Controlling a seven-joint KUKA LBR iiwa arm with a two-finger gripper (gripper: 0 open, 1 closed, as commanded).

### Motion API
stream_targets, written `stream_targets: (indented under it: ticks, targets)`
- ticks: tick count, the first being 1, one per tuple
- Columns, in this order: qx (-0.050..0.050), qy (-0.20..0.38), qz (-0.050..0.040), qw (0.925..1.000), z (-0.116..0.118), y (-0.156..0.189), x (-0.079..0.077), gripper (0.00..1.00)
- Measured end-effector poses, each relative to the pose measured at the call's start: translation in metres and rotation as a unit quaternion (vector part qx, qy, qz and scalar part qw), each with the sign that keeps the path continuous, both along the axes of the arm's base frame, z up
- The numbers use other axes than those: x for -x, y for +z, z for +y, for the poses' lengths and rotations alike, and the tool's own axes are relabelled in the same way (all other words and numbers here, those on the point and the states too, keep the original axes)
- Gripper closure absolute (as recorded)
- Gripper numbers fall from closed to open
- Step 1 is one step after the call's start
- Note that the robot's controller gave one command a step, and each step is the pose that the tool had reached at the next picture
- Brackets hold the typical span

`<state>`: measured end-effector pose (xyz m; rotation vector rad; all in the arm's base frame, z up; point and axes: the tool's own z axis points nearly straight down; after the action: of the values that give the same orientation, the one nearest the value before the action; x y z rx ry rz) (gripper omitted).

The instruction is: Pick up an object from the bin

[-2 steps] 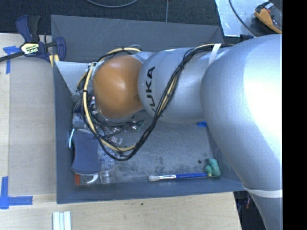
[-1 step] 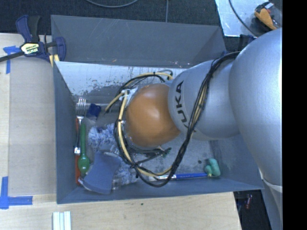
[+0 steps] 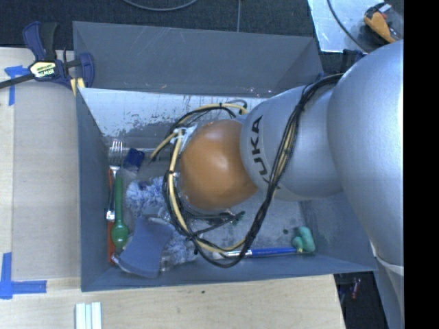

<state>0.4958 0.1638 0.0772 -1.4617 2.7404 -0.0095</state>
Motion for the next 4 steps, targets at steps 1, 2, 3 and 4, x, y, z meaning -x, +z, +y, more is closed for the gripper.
stream_targets:
  ticks: [1,2,3,4]
  targets:
    - [0.0,-0.001,0.0004,1.0,-0.001,0.012,0.0,1.0]
    - [0.0,-0.002,-0.0007,1.0,-0.001,0.027,0.0,1.0]
    - [0.0,-0.002,-0.0014,1.0,-0.001,0.038,0.0,1.0]
    - [0.0,-0.003,-0.0007,1.0,-0.001,0.055,0.0,1.0]
